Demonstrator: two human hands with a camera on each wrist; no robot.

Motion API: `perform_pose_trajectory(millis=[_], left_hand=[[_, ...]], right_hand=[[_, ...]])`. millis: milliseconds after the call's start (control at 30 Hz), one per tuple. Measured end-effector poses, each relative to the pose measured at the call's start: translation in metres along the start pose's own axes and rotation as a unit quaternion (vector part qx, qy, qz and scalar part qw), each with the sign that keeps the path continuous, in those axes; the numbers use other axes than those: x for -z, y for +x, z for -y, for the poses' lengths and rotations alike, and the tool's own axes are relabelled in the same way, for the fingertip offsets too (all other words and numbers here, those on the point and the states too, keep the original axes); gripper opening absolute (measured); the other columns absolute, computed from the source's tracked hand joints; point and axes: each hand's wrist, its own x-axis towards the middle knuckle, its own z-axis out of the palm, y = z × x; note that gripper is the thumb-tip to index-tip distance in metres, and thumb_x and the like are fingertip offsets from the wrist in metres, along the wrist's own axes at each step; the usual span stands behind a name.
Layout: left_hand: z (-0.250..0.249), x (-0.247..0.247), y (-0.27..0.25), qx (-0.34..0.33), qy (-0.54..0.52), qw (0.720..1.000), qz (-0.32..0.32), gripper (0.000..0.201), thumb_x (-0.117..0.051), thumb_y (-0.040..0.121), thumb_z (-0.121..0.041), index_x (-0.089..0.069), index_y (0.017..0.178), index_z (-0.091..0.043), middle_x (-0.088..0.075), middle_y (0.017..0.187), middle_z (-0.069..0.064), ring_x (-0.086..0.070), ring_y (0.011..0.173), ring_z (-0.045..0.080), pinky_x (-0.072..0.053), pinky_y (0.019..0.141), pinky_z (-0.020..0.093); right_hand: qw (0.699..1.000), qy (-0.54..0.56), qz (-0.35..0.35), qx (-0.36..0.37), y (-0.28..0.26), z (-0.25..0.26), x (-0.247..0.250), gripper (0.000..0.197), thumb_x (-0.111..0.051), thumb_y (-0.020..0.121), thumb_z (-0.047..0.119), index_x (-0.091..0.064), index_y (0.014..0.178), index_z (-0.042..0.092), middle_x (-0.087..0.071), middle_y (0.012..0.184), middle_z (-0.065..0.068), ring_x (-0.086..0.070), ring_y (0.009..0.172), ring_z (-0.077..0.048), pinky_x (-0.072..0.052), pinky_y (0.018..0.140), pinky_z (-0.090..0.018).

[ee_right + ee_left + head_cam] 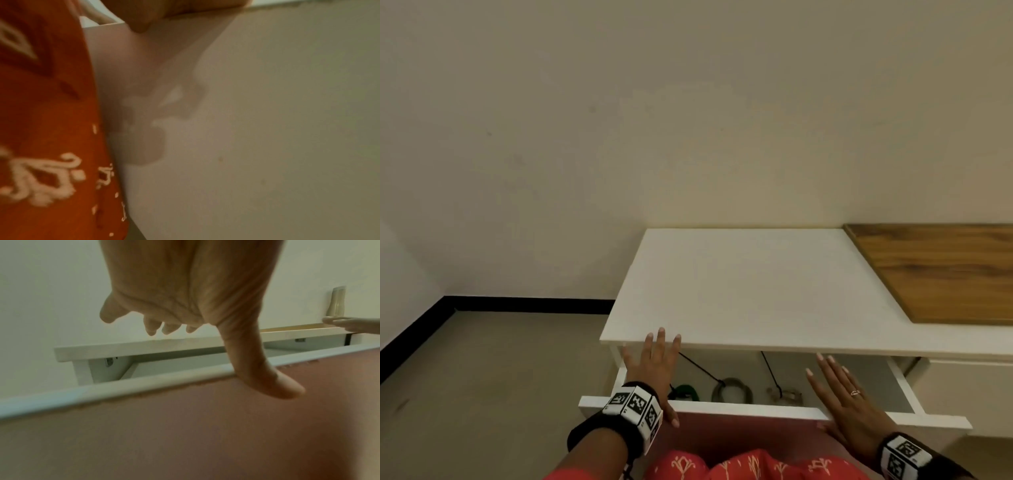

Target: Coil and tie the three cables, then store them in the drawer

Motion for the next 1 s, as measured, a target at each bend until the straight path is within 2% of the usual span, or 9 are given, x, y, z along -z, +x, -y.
perform_pose_trajectory(millis=[233,333,400,433,500,567,633,767,1000], left_hand=[[-0.002,-0.008,0.027,0.02,0.008,0.998,-0.06,0.116,-0.068,0.071,-0.052,0.02,0.142,-0.026,0.019,0.155,0.011,0.013,0.143,0.035,0.002,0.112,0.06],[-0.006,-0.009,0.032,0.032,-0.008,0.993,-0.11,0.097,-0.063,0.079,-0.045,0.003,0.146,-0.023,0.003,0.156,0.014,0.001,0.143,0.038,-0.001,0.116,0.052],[-0.007,-0.006,0.037,0.023,0.0,0.984,-0.176,0.098,-0.082,0.058,-0.043,-0.032,0.139,-0.018,-0.036,0.143,0.024,-0.036,0.13,0.045,-0.03,0.109,0.057],[-0.007,-0.007,0.04,0.024,0.002,0.983,-0.18,0.104,-0.091,0.034,-0.043,-0.047,0.124,-0.017,-0.057,0.123,0.025,-0.055,0.111,0.045,-0.047,0.092,0.058],[-0.007,-0.019,0.053,0.021,-0.023,0.976,-0.214,0.108,-0.092,0.009,-0.04,-0.048,0.104,-0.016,-0.07,0.094,0.019,-0.067,0.083,0.04,-0.056,0.07,0.055],[-0.007,-0.024,0.061,0.012,-0.019,0.972,-0.235,0.1,-0.092,0.014,-0.037,-0.045,0.1,-0.015,-0.07,0.089,0.017,-0.067,0.079,0.038,-0.057,0.069,0.053],[-0.009,-0.024,0.062,0.009,0.001,0.966,-0.257,0.091,-0.092,0.021,-0.036,-0.045,0.096,-0.015,-0.069,0.086,0.014,-0.065,0.076,0.033,-0.056,0.07,0.05],[-0.007,-0.026,0.065,0.004,0.019,0.958,-0.285,0.074,-0.089,0.034,-0.031,-0.046,0.092,-0.015,-0.063,0.08,0.009,-0.055,0.072,0.028,-0.054,0.067,0.045],[0.002,-0.037,0.069,-0.016,0.02,0.933,-0.36,0.067,-0.084,0.051,-0.032,-0.047,0.103,-0.012,-0.064,0.093,0.015,-0.042,0.089,0.028,-0.052,0.071,0.045]], right_hand=[[0.998,0.012,-0.007,-0.067,0.038,-0.012,-0.003,0.089,-0.01,0.082,0.072,0.0,0.146,0.011,0.01,0.156,-0.015,0.01,0.144,-0.028,0.002,0.114,-0.04],[0.996,0.018,-0.022,-0.086,0.048,-0.015,-0.006,0.084,-0.007,0.084,0.068,0.002,0.146,0.012,0.014,0.156,-0.01,0.012,0.144,-0.024,0.004,0.115,-0.039],[0.992,0.019,-0.069,-0.1,0.053,-0.012,-0.012,0.089,-0.037,0.083,0.064,0.003,0.146,0.015,0.011,0.157,-0.009,0.016,0.144,-0.021,0.008,0.116,-0.039],[0.99,0.03,-0.079,-0.11,0.056,-0.009,-0.016,0.108,-0.065,0.07,0.056,-0.002,0.147,0.015,0.001,0.156,-0.013,0.016,0.143,-0.021,0.01,0.116,-0.039],[0.984,0.045,-0.079,-0.152,0.066,-0.006,-0.022,0.123,-0.09,0.038,0.036,-0.025,0.14,0.009,-0.027,0.142,-0.018,0.004,0.144,-0.027,0.013,0.116,-0.037],[0.975,0.01,-0.127,-0.181,0.072,-0.003,-0.027,0.109,-0.093,0.03,0.028,-0.04,0.122,0.007,-0.047,0.128,-0.021,-0.024,0.129,-0.036,0.012,0.115,-0.037],[0.971,-0.005,-0.14,-0.192,0.076,-0.003,-0.026,0.103,-0.094,0.026,0.026,-0.044,0.114,0.007,-0.063,0.114,-0.024,-0.036,0.114,-0.034,-0.003,0.113,-0.044],[0.973,0.01,-0.138,-0.187,0.082,-0.006,-0.018,0.1,-0.094,0.019,0.031,-0.046,0.104,0.011,-0.07,0.1,-0.021,-0.039,0.104,-0.03,-0.026,0.085,-0.043],[0.969,0.03,-0.168,-0.179,0.078,-0.006,-0.02,0.09,-0.093,0.033,0.029,-0.047,0.108,0.011,-0.067,0.109,-0.021,-0.039,0.109,-0.029,-0.027,0.087,-0.041]])
